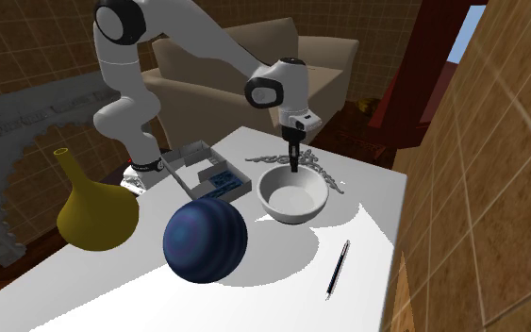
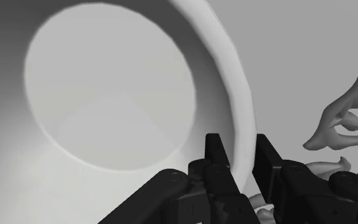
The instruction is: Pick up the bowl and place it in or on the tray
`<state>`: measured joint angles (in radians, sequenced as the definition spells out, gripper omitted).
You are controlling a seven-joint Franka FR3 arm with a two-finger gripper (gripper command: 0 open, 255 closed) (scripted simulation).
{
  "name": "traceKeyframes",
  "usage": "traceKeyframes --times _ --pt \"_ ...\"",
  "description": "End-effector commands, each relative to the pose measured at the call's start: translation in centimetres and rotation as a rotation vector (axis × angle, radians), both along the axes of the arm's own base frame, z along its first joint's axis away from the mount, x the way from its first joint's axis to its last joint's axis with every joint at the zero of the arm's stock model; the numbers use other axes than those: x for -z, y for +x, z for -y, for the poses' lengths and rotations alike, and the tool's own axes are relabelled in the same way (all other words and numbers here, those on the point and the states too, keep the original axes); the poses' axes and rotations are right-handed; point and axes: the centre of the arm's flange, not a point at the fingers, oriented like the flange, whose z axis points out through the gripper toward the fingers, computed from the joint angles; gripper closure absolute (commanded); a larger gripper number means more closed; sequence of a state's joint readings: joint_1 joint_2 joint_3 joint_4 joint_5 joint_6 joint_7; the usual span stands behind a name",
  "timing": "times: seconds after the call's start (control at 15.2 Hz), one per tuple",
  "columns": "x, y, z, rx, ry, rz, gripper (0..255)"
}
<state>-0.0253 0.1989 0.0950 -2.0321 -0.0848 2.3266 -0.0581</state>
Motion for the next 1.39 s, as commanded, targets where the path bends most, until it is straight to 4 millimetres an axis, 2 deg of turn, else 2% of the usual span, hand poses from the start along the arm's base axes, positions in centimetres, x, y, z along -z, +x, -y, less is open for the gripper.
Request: traceKeyframes --times 0.0,1.19,1.32 --pt "-1.2 0.1 0.1 0.0 0.0 0.001 255" --pt "-10.6 0.1 0.1 0.0 0.0 0.001 255" --pt "-10.9 -2.5 -0.4 0.0 0.0 0.001 255"
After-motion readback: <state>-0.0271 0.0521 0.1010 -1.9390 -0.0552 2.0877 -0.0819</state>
